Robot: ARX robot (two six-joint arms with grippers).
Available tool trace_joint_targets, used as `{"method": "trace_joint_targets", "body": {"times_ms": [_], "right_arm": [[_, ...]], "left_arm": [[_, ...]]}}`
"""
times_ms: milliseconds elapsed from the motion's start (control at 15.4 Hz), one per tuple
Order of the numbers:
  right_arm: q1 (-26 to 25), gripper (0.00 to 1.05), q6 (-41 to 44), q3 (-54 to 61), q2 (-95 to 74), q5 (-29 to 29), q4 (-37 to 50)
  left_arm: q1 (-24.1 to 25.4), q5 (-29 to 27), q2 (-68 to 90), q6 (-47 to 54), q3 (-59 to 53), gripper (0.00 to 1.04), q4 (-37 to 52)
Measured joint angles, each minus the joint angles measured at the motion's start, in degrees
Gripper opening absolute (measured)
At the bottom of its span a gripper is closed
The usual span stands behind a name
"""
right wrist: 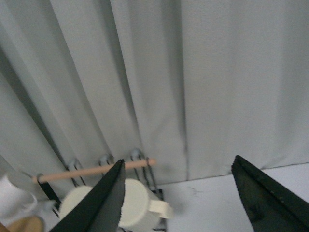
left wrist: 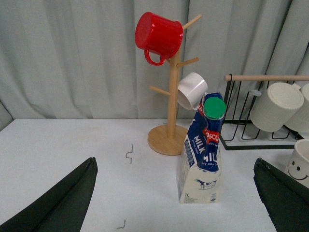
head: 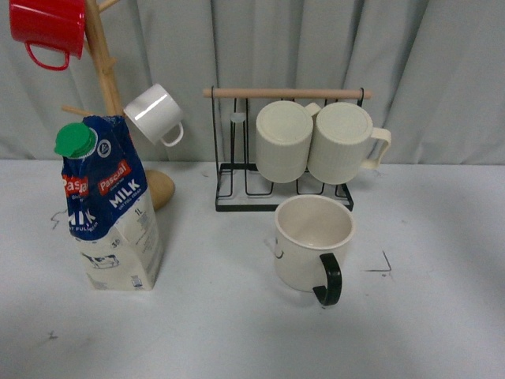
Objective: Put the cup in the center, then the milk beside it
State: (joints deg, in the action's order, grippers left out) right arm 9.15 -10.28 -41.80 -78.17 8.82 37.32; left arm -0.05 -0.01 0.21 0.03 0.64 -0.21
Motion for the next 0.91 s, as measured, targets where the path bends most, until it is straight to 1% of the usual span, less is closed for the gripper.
{"method": "trace_joint_targets", "body": {"times_ms": [65,129,194,259,388,453,583,647,906], "right_arm": [[-0.77,0.65,2.86,2.64,2.21,-0.7,0.44],[-2.1,0.55,5.57,6.6,5.95,-1.55,-0.52],[-3.37,0.41,7.78,12.76,12.07,-2.25,-1.77],[-3.69,0.27,8.83,17.66,17.09,-3.13,-0.35],[-4.57,0.05,9.53,22.18,21.42,-4.39,1.09],[-4.87,0.02,9.84,23.85,22.34,-4.61,1.11],[-8.37,0.02,9.94,28.06,25.27,-8.26,0.83],[-9.27,0.02,9.94,28.98,26.62,-8.17,0.85],[-9.16,0.02,9.94,33.51,33.03,-8.74,-0.85]], "left_arm": [[0.0,0.0,0.0,0.0,0.0,0.98,0.0],[0.0,0.0,0.0,0.0,0.0,0.98,0.0],[0.0,0.0,0.0,0.02,0.0,0.98,0.0],[0.0,0.0,0.0,0.0,0.0,0.98,0.0],[0.0,0.0,0.0,0.0,0.0,0.98,0.02],[0.0,0.0,0.0,0.0,0.0,0.98,0.0],[0.0,0.02,0.0,0.02,0.0,0.98,0.02],[0.02,-0.02,0.0,0.0,0.0,0.98,0.02],[0.0,0.0,0.0,0.0,0.0,0.98,0.0]]}}
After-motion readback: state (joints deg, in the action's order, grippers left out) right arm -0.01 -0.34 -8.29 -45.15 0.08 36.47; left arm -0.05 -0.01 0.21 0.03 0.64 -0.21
